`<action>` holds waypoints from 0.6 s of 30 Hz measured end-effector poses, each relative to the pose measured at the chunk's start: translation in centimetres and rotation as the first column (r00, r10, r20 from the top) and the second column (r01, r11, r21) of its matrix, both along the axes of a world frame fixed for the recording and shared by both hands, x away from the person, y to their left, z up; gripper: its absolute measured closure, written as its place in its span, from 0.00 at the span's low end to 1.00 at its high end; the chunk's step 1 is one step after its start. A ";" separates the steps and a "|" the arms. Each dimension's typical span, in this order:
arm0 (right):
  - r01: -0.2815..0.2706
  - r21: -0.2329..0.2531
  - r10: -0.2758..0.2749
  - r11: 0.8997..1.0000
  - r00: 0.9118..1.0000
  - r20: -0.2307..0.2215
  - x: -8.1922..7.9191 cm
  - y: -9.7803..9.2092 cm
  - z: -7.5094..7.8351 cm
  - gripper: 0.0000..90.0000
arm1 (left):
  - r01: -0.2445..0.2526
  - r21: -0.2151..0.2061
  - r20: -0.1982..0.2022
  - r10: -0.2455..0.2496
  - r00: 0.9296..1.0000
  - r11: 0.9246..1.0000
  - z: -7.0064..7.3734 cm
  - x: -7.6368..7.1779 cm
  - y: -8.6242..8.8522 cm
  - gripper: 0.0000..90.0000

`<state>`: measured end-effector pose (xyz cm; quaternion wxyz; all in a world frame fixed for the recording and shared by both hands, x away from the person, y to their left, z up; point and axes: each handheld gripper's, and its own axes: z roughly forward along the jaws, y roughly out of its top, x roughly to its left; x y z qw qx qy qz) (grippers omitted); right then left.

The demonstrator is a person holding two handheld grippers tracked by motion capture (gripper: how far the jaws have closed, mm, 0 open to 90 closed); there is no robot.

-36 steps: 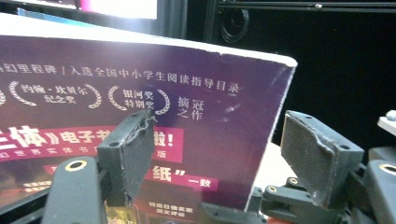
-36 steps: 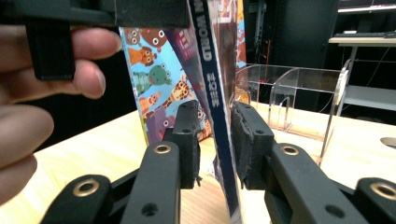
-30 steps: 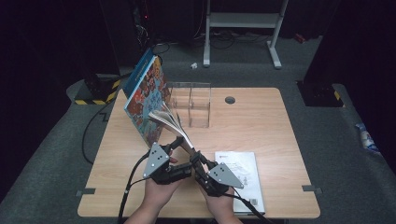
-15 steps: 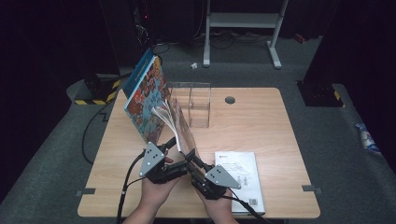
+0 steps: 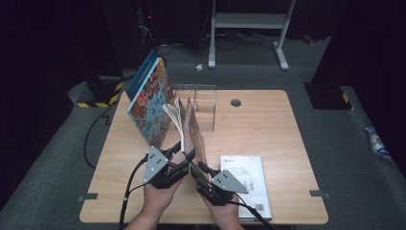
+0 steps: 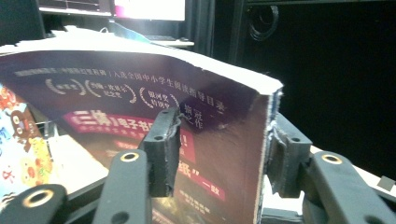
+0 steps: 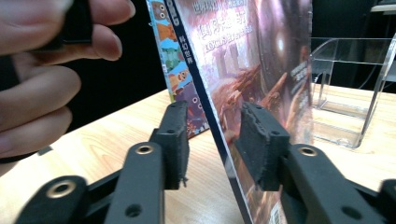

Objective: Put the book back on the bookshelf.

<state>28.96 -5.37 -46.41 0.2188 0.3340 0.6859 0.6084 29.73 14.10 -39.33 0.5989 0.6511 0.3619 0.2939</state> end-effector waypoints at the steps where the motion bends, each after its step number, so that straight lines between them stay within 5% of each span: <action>1: -0.005 0.006 0.005 1.000 1.000 -0.003 -0.2 -0.3 0.1 0.66 | -0.003 0.004 0.002 0.003 1.000 1.000 0.0 0.0 0.1 0.61; 8: 0.012 0.012 -0.013 1.000 1.000 0.020 -1.6 -3.7 0.6 0.61 | -0.009 0.031 0.018 0.009 1.000 0.999 0.2 -0.1 0.1 0.66; 13: 0.108 -0.021 -0.107 0.994 0.994 0.019 -1.0 -7.4 0.6 0.60 | -0.019 0.056 0.027 0.017 0.999 0.998 0.4 -0.2 -0.1 0.70; 18: 0.202 -0.063 -0.201 0.977 0.979 0.024 -0.1 -11.4 0.5 0.61 | -0.033 0.075 0.039 0.030 0.999 0.997 0.6 -0.3 -0.4 0.79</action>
